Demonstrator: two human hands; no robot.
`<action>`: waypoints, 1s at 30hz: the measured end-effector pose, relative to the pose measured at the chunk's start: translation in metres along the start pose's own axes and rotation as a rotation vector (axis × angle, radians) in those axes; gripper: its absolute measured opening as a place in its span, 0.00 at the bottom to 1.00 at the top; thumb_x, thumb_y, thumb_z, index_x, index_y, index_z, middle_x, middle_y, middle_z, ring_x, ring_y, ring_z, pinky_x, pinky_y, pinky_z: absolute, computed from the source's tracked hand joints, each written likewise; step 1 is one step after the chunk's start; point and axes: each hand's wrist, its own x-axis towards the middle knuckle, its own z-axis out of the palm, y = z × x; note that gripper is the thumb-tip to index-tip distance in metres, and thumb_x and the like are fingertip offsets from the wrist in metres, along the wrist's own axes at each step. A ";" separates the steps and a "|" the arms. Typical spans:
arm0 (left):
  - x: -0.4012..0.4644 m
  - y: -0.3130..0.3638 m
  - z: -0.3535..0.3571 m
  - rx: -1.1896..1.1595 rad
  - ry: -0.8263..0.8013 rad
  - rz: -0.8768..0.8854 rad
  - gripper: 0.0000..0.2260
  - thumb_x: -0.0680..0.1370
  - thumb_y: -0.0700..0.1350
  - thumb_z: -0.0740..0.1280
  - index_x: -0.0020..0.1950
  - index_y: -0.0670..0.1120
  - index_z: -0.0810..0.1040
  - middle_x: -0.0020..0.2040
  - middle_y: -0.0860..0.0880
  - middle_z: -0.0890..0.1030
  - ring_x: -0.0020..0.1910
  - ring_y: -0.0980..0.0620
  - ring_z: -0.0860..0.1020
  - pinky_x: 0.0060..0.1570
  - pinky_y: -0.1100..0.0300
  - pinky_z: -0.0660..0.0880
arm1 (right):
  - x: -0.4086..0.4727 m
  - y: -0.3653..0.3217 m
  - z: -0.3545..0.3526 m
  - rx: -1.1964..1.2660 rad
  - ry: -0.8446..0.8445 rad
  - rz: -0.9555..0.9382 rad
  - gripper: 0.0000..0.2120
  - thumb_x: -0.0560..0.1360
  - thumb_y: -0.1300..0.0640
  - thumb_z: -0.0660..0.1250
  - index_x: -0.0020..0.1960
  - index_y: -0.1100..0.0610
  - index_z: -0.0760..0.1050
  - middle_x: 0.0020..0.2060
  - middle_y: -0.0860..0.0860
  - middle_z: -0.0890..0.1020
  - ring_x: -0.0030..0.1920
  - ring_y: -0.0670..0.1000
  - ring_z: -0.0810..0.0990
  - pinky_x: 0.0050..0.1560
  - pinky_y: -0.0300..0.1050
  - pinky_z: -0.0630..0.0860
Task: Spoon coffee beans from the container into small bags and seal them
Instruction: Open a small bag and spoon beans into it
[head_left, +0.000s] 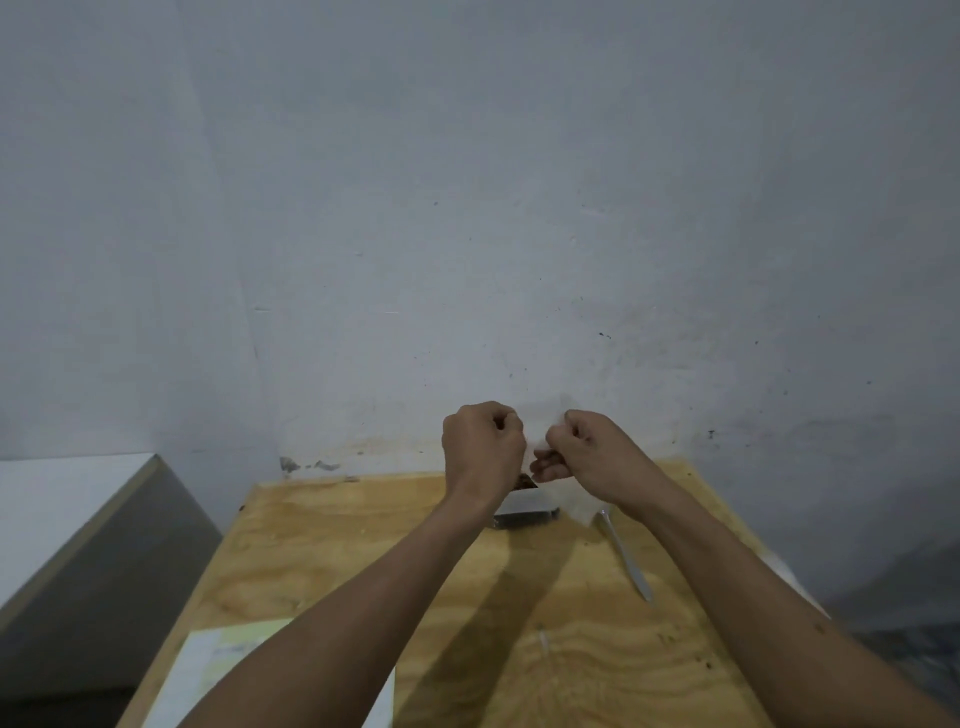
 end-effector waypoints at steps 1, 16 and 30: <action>0.001 0.000 -0.003 -0.007 0.016 0.011 0.10 0.79 0.36 0.66 0.41 0.39 0.85 0.36 0.47 0.84 0.32 0.53 0.80 0.31 0.70 0.74 | -0.001 0.000 0.001 0.007 -0.001 -0.003 0.09 0.82 0.62 0.61 0.42 0.59 0.67 0.44 0.64 0.85 0.38 0.51 0.88 0.35 0.35 0.80; 0.020 -0.024 -0.030 0.255 -0.777 0.208 0.57 0.66 0.58 0.82 0.84 0.55 0.48 0.82 0.56 0.55 0.78 0.51 0.59 0.76 0.47 0.65 | -0.008 -0.007 -0.014 -0.039 -0.133 -0.093 0.14 0.80 0.66 0.62 0.36 0.59 0.68 0.27 0.53 0.77 0.29 0.52 0.78 0.32 0.42 0.76; 0.017 -0.033 -0.027 0.607 -0.442 0.501 0.42 0.69 0.60 0.79 0.76 0.48 0.64 0.66 0.48 0.71 0.60 0.48 0.70 0.59 0.57 0.69 | 0.002 0.004 -0.019 -0.308 0.170 -0.164 0.03 0.71 0.58 0.78 0.43 0.52 0.84 0.37 0.45 0.85 0.39 0.44 0.83 0.41 0.39 0.81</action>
